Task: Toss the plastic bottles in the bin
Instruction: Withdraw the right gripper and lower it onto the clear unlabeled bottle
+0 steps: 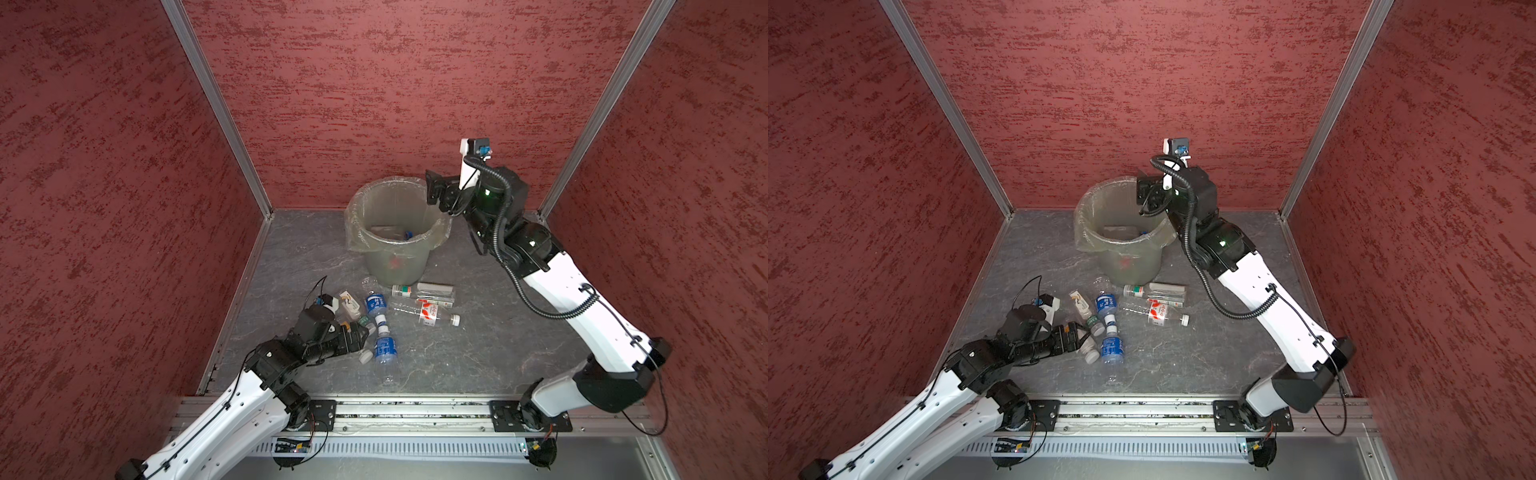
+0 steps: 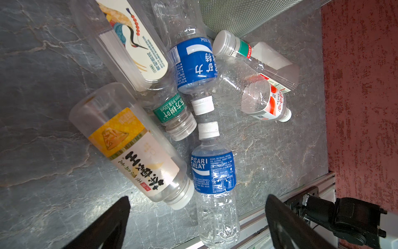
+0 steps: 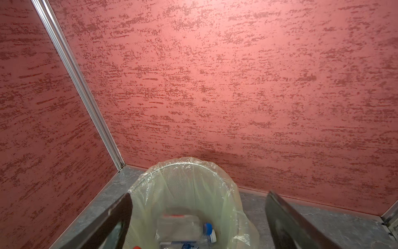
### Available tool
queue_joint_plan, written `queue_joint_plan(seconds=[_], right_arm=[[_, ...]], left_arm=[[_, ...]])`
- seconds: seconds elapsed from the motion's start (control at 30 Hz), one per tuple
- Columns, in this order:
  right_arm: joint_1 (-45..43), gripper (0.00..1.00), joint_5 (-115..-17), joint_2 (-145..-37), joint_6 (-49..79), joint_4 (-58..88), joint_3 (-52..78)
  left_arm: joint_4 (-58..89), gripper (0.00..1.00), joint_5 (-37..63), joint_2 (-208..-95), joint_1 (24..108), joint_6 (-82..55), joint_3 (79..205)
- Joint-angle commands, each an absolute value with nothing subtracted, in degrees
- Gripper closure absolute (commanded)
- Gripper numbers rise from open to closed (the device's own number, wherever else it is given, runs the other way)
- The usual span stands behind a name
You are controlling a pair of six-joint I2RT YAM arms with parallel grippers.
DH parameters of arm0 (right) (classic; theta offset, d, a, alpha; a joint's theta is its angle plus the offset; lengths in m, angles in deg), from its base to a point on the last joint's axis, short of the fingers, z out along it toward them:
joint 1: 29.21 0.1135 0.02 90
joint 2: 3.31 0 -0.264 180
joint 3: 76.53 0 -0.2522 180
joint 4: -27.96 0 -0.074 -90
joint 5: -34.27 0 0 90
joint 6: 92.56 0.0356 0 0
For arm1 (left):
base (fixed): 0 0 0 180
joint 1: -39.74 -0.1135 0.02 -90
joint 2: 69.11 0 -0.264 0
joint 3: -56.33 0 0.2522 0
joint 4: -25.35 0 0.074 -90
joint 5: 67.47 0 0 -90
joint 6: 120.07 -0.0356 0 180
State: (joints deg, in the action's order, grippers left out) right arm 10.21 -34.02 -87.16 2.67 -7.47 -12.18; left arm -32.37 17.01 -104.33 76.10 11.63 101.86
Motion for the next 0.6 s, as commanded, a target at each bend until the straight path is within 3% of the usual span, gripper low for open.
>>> queue_joint_plan(seconds=[0.0,0.27,0.57], right_arm=[[10.3,0.04,-35.5,-82.6,3.0,-6.1,-4.7],[10.3,0.04,-37.3,-70.4,3.0,-7.7,11.1],[10.3,0.06,-43.4,-66.3,4.6,-19.5,18.4]], left_arm=[[-31.9,0.02,18.2,-104.8,76.3,11.8,103.1],[-32.1,0.02,19.2,-106.2,76.4,11.8,104.2],[-31.5,0.02,19.7,-109.3,76.5,11.0,105.8]])
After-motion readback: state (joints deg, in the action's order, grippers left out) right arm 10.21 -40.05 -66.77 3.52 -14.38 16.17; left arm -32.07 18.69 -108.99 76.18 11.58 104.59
